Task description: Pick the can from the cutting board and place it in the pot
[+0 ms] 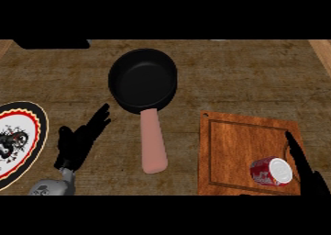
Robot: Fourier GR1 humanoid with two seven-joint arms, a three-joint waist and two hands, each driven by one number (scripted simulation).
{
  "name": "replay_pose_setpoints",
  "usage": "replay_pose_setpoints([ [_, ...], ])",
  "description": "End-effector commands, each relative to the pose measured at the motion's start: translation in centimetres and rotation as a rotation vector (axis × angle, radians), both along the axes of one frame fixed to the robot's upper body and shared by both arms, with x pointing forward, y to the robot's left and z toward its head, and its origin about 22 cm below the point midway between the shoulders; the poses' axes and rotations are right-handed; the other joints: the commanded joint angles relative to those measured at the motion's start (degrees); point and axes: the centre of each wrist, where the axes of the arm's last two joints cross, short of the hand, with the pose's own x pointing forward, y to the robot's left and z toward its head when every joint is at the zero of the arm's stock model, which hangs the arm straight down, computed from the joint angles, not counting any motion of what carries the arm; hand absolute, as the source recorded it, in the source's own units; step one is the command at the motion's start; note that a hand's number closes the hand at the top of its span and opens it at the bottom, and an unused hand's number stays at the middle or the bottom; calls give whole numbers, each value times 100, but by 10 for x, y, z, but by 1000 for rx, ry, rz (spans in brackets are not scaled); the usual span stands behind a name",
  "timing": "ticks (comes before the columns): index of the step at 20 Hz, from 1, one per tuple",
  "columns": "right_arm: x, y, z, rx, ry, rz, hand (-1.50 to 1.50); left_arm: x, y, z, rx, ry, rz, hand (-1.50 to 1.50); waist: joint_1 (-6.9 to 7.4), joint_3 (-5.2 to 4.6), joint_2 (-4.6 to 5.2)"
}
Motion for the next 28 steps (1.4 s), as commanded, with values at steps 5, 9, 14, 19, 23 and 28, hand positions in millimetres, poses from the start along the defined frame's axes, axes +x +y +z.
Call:
replay_pose_setpoints([
  [5, 9, -14, -44, 109, 5, -10, -150, -1, 10, 4, 20, 48, -1, 0, 17, -12, 17],
  [9, 9, -9, -66, 105, -3, 21, 150, 8, 4, -7, 5, 35, 17, 0, 4, -14, 19],
  [14, 8, -25, -82, 38, -28, 74, 150, 2, 7, 8, 18, 29, 11, 0, 13, -14, 16],
  [19, -6, -28, -105, 130, -78, 69, 150, 3, 9, -13, 17, 31, 5, 0, -6, -13, 20],
  [23, 23, -2, -98, 82, -188, 100, 150, 10, 8, 8, 15, 42, -5, 0, 17, -14, 19],
  [28, 98, -12, -53, 285, -198, 588, 150, 15, -17, 10, -8, -8, -88, 0, 688, 36, 194],
])
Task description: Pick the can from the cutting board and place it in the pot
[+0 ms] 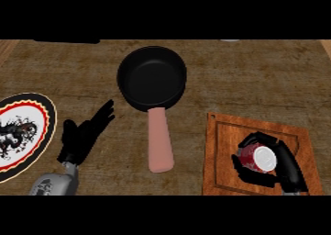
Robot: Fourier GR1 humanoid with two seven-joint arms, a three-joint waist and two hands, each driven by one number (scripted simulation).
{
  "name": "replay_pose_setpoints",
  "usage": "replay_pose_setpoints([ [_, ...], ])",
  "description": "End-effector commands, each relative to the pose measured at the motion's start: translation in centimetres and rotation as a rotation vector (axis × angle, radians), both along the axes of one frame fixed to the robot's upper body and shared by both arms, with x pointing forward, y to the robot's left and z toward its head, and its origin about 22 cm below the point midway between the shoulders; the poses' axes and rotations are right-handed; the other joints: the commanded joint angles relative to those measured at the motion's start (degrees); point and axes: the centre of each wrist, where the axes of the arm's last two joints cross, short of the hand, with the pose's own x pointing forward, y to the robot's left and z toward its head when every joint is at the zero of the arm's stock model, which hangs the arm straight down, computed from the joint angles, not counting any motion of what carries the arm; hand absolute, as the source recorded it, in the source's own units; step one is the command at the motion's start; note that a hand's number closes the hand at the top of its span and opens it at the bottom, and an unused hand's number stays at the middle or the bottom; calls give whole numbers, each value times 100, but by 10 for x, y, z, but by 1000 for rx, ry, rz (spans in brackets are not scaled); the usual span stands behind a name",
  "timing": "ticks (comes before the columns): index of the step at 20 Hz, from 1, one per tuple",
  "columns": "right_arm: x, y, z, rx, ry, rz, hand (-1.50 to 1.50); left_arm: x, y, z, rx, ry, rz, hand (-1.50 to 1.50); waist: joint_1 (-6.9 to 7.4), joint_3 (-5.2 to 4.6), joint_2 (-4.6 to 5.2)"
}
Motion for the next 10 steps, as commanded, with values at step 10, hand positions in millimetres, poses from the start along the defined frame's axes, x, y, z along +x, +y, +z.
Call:
replay_pose_setpoints([
  [10, 141, -51, 86, 107, -185, 600, 150, 5, -15, -1, 11, 2, -51, 0, 292, 33, 114],
])
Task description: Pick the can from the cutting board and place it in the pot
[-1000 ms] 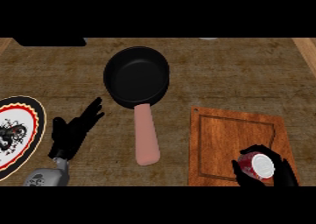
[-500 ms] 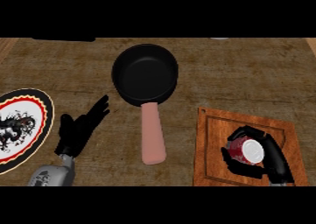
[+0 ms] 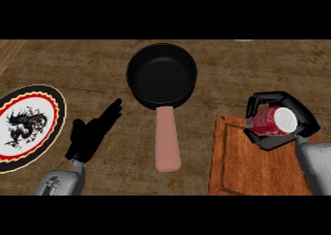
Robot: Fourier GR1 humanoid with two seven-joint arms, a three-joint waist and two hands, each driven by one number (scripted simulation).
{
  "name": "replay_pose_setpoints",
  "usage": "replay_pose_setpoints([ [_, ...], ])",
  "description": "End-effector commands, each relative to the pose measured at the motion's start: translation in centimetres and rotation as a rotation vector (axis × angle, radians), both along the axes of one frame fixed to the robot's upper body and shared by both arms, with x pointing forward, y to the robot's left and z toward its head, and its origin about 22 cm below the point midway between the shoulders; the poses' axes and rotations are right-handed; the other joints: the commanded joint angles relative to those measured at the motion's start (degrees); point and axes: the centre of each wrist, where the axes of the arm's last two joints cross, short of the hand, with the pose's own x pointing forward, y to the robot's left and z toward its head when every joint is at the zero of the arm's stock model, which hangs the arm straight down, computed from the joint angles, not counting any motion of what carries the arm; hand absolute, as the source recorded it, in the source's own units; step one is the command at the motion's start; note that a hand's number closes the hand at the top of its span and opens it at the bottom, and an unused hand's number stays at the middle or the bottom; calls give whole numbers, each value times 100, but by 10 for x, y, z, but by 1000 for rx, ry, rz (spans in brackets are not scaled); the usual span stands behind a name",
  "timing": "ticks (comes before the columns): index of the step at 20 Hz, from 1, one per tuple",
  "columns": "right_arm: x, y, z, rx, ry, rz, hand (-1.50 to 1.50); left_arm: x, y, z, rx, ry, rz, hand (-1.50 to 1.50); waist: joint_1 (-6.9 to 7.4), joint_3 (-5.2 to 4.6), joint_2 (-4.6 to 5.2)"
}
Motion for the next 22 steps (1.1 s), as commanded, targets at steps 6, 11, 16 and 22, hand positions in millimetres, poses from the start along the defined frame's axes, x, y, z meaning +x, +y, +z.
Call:
replay_pose_setpoints([
  [6, 79, -32, 52, -62, -173, 107, 150, -8, 12, -13, 23, 31, 34, 0, -162, -26, -31],
  [11, 106, -15, 84, -145, -320, 138, 150, 1, 16, -9, 11, 44, 47, 0, -317, -35, -63],
  [16, 134, 32, 125, -194, -362, 135, 150, 4, 18, -8, 11, 31, 66, 0, -398, -42, -97],
  [22, 145, 81, 170, -276, -376, 160, 150, -27, 31, -14, 16, 43, 83, 0, -451, -45, -145],
])
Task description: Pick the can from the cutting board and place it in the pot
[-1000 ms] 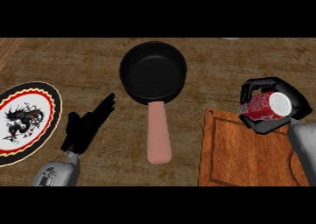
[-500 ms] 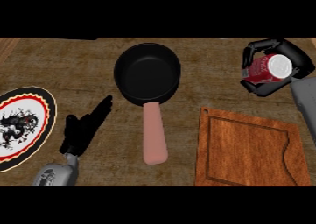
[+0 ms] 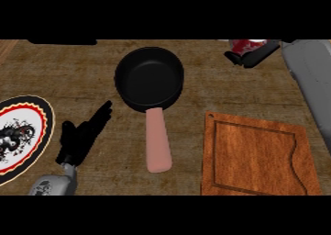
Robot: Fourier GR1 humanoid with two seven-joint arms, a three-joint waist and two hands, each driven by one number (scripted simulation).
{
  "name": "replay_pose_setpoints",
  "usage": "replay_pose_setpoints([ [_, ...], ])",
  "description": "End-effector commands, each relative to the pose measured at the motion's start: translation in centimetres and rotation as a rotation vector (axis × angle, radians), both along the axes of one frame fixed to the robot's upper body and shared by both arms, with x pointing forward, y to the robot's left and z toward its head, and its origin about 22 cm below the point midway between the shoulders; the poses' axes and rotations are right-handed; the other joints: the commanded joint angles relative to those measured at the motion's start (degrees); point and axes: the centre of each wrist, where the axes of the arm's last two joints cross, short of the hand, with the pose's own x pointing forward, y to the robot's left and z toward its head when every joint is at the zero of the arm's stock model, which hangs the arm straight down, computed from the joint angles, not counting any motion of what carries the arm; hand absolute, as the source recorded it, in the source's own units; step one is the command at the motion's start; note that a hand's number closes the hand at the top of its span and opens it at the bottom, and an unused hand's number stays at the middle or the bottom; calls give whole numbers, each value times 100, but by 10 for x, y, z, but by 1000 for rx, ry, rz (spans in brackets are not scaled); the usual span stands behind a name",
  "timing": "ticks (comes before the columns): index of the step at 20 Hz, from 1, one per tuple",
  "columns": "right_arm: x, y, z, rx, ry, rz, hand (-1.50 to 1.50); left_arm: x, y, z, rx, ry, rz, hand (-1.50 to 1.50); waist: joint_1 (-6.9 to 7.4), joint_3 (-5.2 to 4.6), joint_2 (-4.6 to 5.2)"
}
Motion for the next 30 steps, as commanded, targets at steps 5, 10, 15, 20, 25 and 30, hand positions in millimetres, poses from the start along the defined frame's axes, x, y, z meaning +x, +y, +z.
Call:
replay_pose_setpoints([
  [5, 5, 112, 45, -171, -52, 40, 150, -2, -16, -8, -9, 28, -17, 0, -2, -18, 9],
  [10, 2, 147, 30, -301, -64, 41, 150, 6, 9, -8, 2, 17, 5, 0, -48, -19, 21],
  [15, -4, 180, 23, -430, -155, 55, 150, 3, -12, 1, 6, 15, 7, 0, -5, -17, 23],
  [20, -14, 210, 17, -668, -342, -36, 150, -2, -5, -15, 1, 32, 2, 0, -7, -23, 37],
  [25, -18, 232, -5, -894, -186, -32, 150, -1, -10, -8, 6, 23, -19, 0, 136, -25, 45],
  [30, -14, 222, -23, -1061, 35, -106, -150, 12, -11, -4, 13, 1, -43, 0, 194, -29, 67],
])
